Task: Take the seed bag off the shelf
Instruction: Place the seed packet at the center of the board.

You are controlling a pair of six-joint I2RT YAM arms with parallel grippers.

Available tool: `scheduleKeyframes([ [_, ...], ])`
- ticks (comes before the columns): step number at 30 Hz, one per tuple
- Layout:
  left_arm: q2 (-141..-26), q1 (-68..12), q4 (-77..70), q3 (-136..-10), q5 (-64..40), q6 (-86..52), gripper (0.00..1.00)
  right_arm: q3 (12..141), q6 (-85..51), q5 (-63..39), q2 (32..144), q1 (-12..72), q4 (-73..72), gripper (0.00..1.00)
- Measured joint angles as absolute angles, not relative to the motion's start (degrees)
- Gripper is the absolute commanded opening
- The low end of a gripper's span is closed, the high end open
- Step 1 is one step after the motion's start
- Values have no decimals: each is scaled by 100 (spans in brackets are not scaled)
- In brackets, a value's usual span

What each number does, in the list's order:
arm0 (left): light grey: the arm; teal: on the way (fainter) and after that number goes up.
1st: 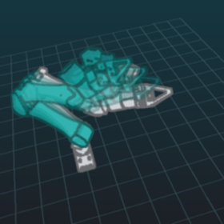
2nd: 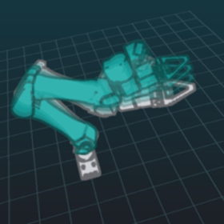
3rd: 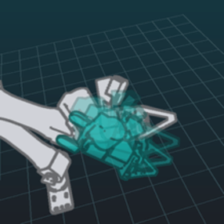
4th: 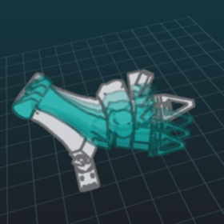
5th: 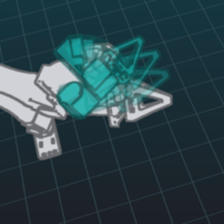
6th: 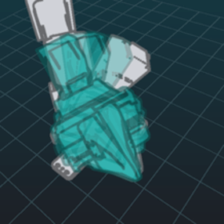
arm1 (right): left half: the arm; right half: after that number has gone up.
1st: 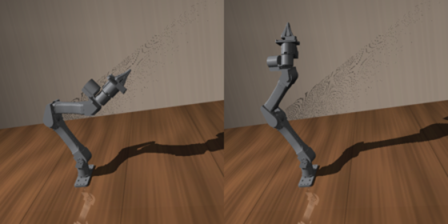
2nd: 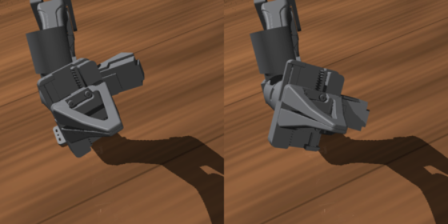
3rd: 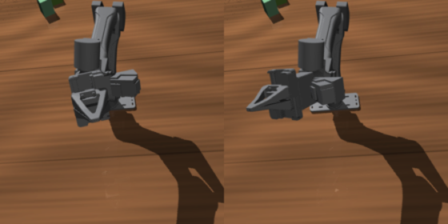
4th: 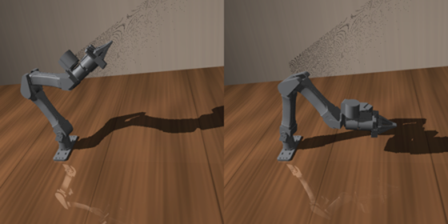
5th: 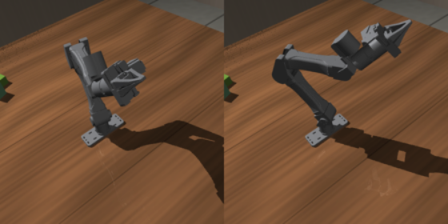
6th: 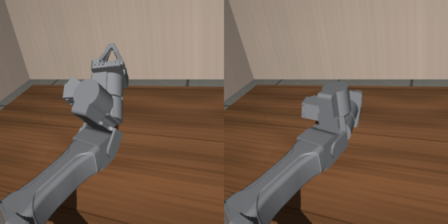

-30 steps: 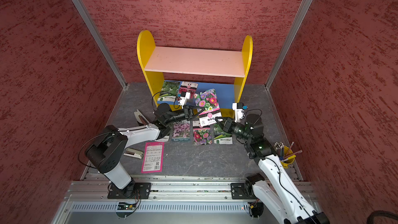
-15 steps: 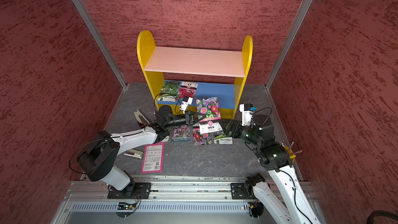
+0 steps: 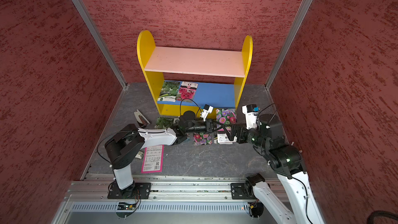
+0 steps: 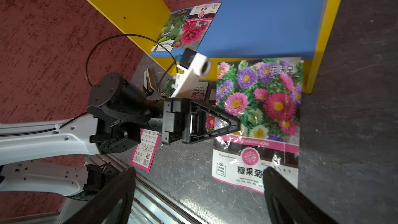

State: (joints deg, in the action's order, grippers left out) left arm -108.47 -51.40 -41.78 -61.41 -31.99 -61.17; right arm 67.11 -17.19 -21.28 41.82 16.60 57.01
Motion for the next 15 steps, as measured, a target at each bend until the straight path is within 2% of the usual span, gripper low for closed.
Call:
scheduleKeyframes([
  [15, -12333, -5645, -3669, -7832, -2628, -6254, 0, 7773, -548, -2902, 4445, 1669, 6989, 98],
])
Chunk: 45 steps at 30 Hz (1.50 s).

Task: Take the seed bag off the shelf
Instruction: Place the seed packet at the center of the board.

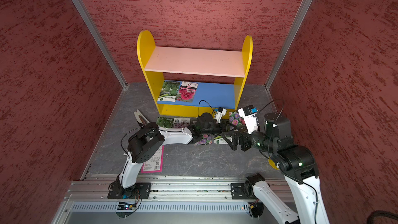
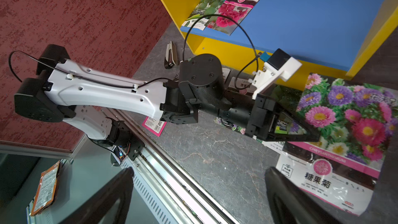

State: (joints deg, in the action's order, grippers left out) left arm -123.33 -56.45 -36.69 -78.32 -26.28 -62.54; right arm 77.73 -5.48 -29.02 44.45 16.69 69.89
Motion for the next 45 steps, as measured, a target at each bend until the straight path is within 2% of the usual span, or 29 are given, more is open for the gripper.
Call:
scheduleKeyframes([
  [21, -13657, -5911, -1295, -9926, -2115, -6366, 1, 7773, -495, -2886, 4418, 1669, 7231, 99],
  [35, -14243, -5911, -99, -11229, -1894, -6329, 6, 7771, -552, -2871, 4390, 1669, 7227, 99],
  [42, -14503, -5907, 405, -11625, -1802, -6285, 16, 7754, -556, -2864, 4383, 1669, 7227, 99],
  [45, -14523, -5896, 580, -11754, -1772, -6226, 29, 7743, -558, -2845, 4383, 1669, 7227, 98],
])
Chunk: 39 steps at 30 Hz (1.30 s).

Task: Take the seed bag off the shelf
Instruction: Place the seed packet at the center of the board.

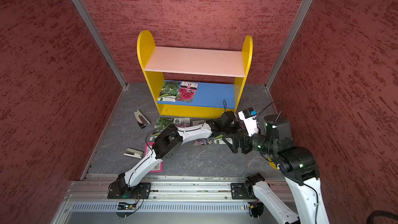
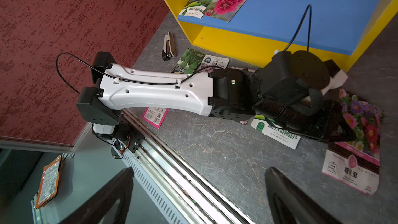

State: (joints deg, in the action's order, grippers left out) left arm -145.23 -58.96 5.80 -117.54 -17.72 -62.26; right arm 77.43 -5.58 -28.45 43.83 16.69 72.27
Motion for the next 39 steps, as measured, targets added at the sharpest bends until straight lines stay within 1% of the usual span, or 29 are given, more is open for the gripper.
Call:
scheduleKeyframes([
  [6, -14567, -5874, 1000, -12154, -1684, -6117, 55, 7741, -576, -2823, 4383, 1669, 7225, 99],
  [9, -14678, -5854, 1345, -12505, -1629, -6038, 64, 7741, -580, -2803, 4383, 1669, 7227, 99],
  [13, -14711, -5846, 1743, -12613, -1584, -5948, 71, 7741, -598, -2779, 4379, 1669, 7227, 99],
  [14, -14711, -5846, 1824, -12613, -1573, -5946, 74, 7741, -600, -2777, 4375, 1669, 7227, 99],
  [15, -14711, -5843, 1905, -12613, -1564, -5931, 79, 7741, -604, -2775, 4366, 1669, 7227, 98],
  [17, -14711, -5846, 2018, -12613, -1546, -5911, 93, 7741, -615, -2773, 4348, 1669, 7227, 99],
  [18, -14711, -5846, 2071, -12613, -1542, -5883, 98, 7741, -617, -2773, 4344, 1669, 7225, 98],
  [19, -14711, -5846, 2128, -12623, -1538, -5867, 100, 7741, -620, -2770, 4344, 1669, 7225, 99],
  [32, -14709, -5857, 2305, -12654, -1514, -5732, 100, 7658, -666, -2759, 4311, 1669, 7175, 98],
  [35, -14623, -5857, 2119, -12418, -1566, -5664, 100, 7590, -685, -2788, 4287, 1669, 7131, 99],
  [39, -14315, -5850, 1590, -11775, -1796, -5588, 100, 7509, -711, -2910, 4281, 1669, 7022, 98],
])
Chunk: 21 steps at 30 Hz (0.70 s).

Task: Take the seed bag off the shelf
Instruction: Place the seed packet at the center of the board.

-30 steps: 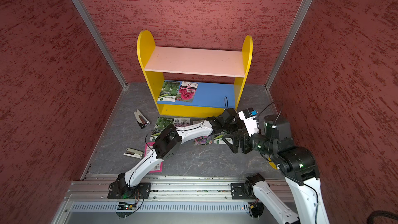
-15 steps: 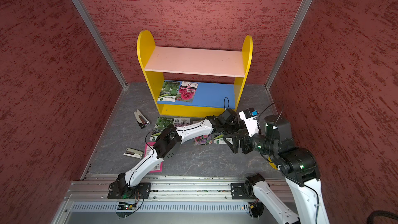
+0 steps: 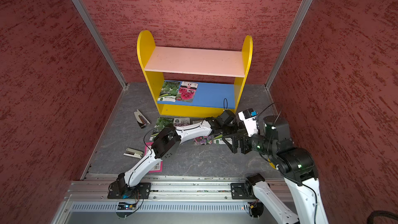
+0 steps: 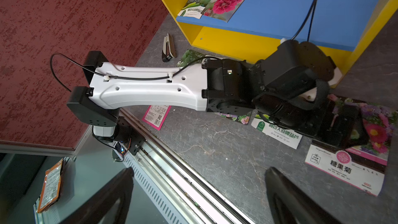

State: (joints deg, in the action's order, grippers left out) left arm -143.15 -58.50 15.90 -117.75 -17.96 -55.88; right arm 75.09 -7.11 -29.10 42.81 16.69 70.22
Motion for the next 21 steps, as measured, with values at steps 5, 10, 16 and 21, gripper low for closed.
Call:
scheduleKeyframes([
  [5, -13644, -5789, 462, -10610, -2185, -5592, 100, 7491, -757, -3120, 4281, 1669, 6820, 98],
  [10, -12949, -5627, -714, -9531, -2569, -5636, 100, 7393, -838, -3336, 4287, 1669, 6589, 98],
  [16, -11994, -5336, -1861, -8145, -2919, -5649, 100, 7188, -998, -3520, 4324, 1669, 6169, 98],
  [21, -10969, -5019, -1820, -7249, -2941, -5266, 100, 6812, -1350, -3395, 4372, 1684, 5551, 98],
])
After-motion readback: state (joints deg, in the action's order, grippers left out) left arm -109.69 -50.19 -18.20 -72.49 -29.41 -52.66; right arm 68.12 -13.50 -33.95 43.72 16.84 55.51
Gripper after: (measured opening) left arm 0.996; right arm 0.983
